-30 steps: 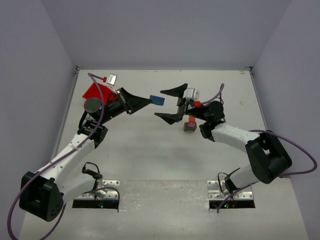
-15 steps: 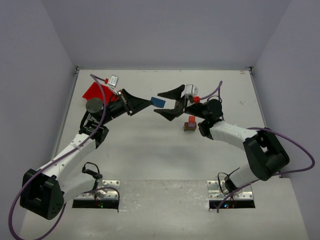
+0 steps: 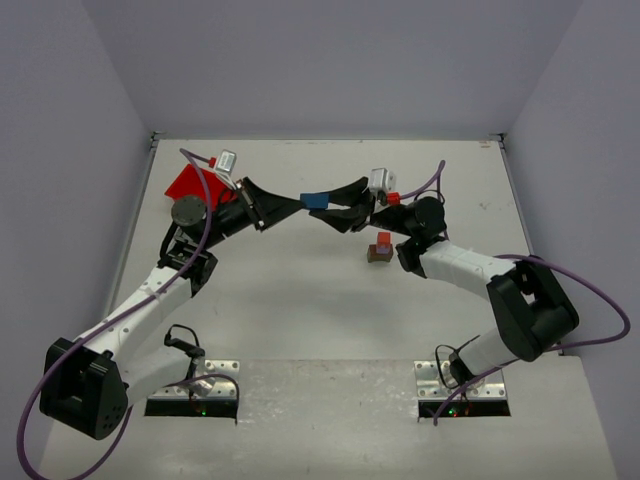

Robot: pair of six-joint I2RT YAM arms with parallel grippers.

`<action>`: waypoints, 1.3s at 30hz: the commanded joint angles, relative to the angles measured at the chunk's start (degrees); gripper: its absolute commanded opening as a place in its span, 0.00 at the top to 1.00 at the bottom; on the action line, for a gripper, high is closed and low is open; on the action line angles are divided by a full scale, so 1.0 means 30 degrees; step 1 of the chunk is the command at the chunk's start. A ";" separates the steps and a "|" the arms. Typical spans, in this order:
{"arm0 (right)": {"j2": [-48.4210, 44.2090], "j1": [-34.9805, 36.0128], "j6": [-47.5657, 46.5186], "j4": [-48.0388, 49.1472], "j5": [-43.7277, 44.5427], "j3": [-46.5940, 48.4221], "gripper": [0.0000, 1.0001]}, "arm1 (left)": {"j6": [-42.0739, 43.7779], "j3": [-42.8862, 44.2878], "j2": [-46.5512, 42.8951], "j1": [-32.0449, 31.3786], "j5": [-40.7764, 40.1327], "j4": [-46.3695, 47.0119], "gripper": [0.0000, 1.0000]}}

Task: Build the wood block tower

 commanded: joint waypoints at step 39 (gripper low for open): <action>0.3582 0.7200 -0.2934 -3.8863 1.6026 0.9793 0.99 | 0.6538 0.4119 -0.4317 -0.0059 -2.0444 -1.5389 0.00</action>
